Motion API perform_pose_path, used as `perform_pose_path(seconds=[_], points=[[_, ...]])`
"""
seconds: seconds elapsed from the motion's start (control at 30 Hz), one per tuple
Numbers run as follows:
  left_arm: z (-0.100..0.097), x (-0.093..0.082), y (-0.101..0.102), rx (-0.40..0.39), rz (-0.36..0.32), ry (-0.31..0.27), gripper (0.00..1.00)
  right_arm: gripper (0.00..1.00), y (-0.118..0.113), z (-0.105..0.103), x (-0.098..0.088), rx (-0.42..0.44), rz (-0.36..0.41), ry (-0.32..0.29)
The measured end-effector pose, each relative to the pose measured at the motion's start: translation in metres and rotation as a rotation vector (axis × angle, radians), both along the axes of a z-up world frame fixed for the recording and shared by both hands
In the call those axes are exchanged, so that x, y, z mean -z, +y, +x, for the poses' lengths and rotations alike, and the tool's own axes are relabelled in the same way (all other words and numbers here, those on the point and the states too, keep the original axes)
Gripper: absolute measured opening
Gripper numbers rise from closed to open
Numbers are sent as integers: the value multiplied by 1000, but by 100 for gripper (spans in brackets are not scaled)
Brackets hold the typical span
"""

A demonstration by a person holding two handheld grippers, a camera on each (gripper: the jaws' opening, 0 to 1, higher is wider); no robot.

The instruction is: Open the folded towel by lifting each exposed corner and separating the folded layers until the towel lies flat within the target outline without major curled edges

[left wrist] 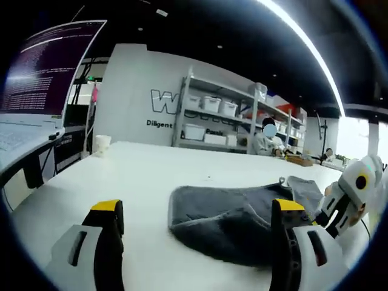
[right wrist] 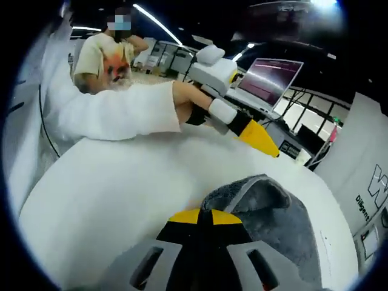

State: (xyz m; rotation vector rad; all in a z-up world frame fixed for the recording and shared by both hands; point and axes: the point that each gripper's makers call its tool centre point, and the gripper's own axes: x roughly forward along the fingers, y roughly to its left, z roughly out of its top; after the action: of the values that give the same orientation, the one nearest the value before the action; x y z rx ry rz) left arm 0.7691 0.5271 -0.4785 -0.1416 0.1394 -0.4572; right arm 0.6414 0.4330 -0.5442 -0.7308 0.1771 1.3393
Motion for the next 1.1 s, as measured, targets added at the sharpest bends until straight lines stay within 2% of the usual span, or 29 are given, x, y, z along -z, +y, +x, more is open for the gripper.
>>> perform_pose_path(seconds=[0.2, 0.37, 0.4, 0.53, 0.7, 0.8, 0.9, 1.03, 1.1], points=[[-1, 2, 0, -5, 6, 6, 100, 0, 3, -5, 18, -18, -67, -11], [-2, 2, 0, -6, 7, 7, 100, 0, 0, -6, 14, -7, -64, 29], [-2, 2, 0, -8, 7, 6, 100, 1, 0, -8, 11, 1, -49, 59], [-1, 1, 1, -10, 2, 3, 100, 2, -3, -8, -4, 17, 9, 88], [-2, 1, 0, -8, -3, 3, 100, 0, -10, -7, -45, 65, 187, 156], [-2, 2, -1, -4, -4, 4, 100, 0, -22, -2, -67, 109, 260, 159], [-1, 2, -1, -3, -3, 4, 100, 3, -43, 7, -83, 170, 312, 138], [0, 3, -1, 0, -5, 7, 100, 19, -88, 23, -96, 310, 388, 138], [0, 4, -2, 2, -1, 9, 100, 23, -110, 29, -98, 366, 414, 127]])
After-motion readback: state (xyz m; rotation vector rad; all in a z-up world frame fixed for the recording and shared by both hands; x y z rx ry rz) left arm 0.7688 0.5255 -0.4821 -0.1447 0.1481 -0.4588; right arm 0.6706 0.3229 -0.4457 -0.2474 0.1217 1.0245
